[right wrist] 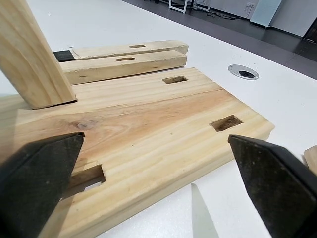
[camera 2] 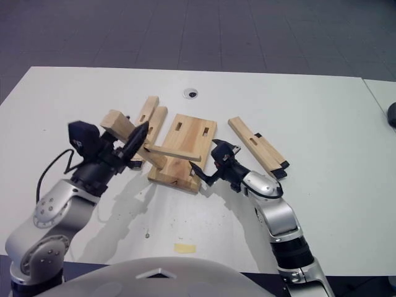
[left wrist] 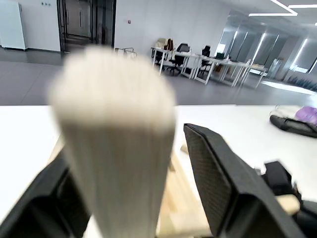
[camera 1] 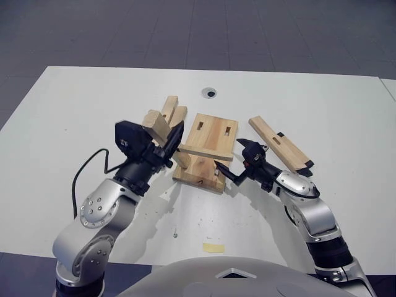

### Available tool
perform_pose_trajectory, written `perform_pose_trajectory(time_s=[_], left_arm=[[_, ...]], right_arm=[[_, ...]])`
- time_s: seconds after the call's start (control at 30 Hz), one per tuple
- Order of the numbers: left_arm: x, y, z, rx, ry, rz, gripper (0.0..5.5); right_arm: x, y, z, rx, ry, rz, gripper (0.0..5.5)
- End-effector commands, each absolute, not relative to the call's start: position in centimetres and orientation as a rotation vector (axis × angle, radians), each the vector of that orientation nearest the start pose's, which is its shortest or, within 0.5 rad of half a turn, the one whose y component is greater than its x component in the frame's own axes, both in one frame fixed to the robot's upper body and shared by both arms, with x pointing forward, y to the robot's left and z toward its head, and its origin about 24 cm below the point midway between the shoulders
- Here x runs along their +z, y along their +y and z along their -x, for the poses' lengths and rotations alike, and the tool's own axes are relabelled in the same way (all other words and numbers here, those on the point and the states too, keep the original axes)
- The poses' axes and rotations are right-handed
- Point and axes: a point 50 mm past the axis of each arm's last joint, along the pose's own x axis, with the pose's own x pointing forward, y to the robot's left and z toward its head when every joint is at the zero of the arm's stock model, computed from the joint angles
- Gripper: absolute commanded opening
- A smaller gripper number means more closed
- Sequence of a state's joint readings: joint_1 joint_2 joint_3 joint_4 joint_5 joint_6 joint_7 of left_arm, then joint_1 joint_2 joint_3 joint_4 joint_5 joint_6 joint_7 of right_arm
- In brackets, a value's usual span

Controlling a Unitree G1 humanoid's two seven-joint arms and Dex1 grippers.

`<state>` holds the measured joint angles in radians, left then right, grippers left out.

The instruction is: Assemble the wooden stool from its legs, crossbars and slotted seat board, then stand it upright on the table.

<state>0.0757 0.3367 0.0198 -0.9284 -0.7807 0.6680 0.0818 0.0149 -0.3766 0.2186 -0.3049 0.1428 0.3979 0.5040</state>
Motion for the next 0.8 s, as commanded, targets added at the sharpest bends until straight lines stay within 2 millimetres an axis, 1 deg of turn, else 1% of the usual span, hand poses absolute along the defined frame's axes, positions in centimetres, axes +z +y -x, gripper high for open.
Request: perform_pose_trajectory(time_s=[0.03, 0.13, 0.2, 0.23, 0.3, 0.37, 0.4, 0.43, 0.5, 0.53, 0.57, 0.63, 0.67, 0.7, 0.73, 0.8], left_arm=[[21.9, 13.4, -19.6, -0.545, -0.241, 0.312, 3.42], [26.3, 13.2, -19.5, -0.677, -0.342, 0.342, 3.90], [28.5, 13.5, -19.6, -0.702, -0.383, 0.313, 4.18], [29.2, 14.0, -20.0, -0.674, -0.393, 0.292, 4.37], [30.2, 15.9, -21.1, -0.582, -0.391, 0.279, 4.65], [30.3, 18.0, -22.2, -0.473, -0.365, 0.255, 5.06], [29.5, 19.5, -23.4, -0.372, -0.310, 0.216, 5.16], [28.1, 20.9, -24.5, -0.286, -0.239, 0.176, 5.36], [24.5, 23.1, -26.3, -0.160, -0.081, 0.133, 5.39], [22.3, 23.7, -26.8, -0.136, -0.002, 0.107, 5.39], [19.4, 24.2, -27.2, -0.109, 0.107, 0.121, 5.39], [13.8, 24.6, -27.7, -0.082, 0.297, 0.133, 5.39], [11.6, 24.7, -27.8, -0.072, 0.365, 0.142, 5.39], [9.9, 24.7, -27.9, -0.074, 0.419, 0.153, 5.39], [8.5, 24.8, -27.9, -0.064, 0.453, 0.171, 5.39], [6.9, 24.2, -28.1, -0.094, 0.485, 0.189, 5.39]], right_arm=[[5.9, -13.2, -22.9, 0.724, 0.232, 0.198, 5.40], [5.8, -13.4, -22.8, 0.712, 0.238, 0.195, 5.40], [5.7, -13.5, -22.8, 0.708, 0.240, 0.194, 5.40], [5.6, -13.5, -22.8, 0.706, 0.241, 0.193, 5.40], [5.6, -13.5, -22.8, 0.703, 0.242, 0.192, 5.40], [5.4, -13.5, -22.8, 0.708, 0.246, 0.193, 5.40], [5.4, -13.5, -22.8, 0.707, 0.248, 0.193, 5.40], [5.4, -13.5, -22.8, 0.703, 0.249, 0.195, 5.40], [5.3, -13.6, -22.8, 0.696, 0.250, 0.195, 5.40], [5.3, -13.6, -22.9, 0.700, 0.249, 0.196, 5.40], [5.3, -13.5, -23.0, 0.701, 0.248, 0.195, 5.40], [5.2, -13.5, -23.1, 0.698, 0.247, 0.193, 5.40], [5.2, -13.5, -23.1, 0.694, 0.246, 0.192, 5.40], [5.1, -13.5, -23.1, 0.691, 0.247, 0.190, 5.40], [5.0, -13.4, -23.1, 0.698, 0.248, 0.191, 5.40], [4.9, -13.3, -23.1, 0.707, 0.252, 0.191, 5.40]])
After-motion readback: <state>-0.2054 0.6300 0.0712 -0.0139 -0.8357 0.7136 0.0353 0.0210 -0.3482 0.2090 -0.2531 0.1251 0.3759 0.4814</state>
